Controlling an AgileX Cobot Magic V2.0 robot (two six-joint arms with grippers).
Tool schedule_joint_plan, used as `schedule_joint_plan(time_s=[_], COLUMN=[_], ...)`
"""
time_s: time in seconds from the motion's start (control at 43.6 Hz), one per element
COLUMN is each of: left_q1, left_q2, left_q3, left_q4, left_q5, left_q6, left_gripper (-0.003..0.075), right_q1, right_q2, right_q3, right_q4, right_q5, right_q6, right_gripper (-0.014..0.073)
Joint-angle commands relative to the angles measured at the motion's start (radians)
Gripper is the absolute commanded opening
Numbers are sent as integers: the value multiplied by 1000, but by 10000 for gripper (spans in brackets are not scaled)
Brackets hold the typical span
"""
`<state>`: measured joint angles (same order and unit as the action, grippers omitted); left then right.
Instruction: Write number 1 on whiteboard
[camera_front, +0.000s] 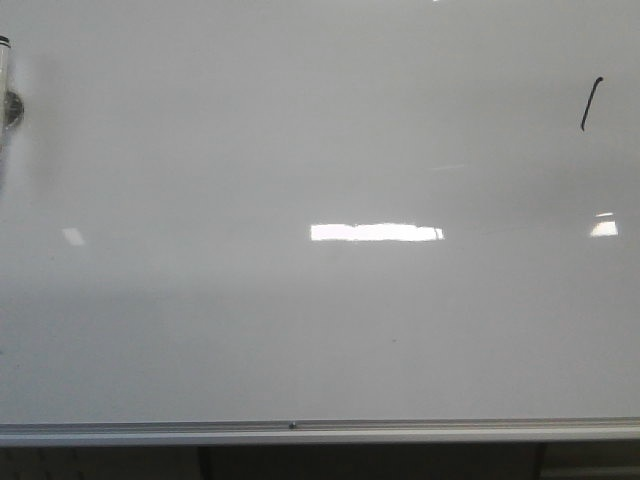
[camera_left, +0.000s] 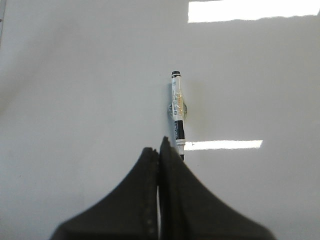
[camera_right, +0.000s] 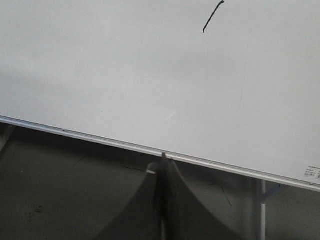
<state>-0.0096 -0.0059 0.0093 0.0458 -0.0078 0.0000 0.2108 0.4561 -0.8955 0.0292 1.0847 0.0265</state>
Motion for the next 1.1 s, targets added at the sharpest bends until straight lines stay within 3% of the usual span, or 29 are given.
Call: schedule_joint_plan(time_s=[0.0,0.78,0.872,1.079], left_q1=[2,2,2,2], left_q2=[-17,-17,-17,-17], left_q3=[23,23,23,23], left_q4=[-7,-7,-7,-7], left_q5=[-93,-93,-93,-93], left_q6=[0,0,0,0], left_gripper=[-20,-20,-20,-20], right_q1=[-5,-23,-66,-166], right_q2=[10,-39,-119,-345], right_q3=[-23,33,145,519], right_q4=[-10,-10,-10,-6], right_q5=[-73,-114,-223,-651], right_q6=[0,0,0,0], right_gripper=[-69,-69,-69,-69])
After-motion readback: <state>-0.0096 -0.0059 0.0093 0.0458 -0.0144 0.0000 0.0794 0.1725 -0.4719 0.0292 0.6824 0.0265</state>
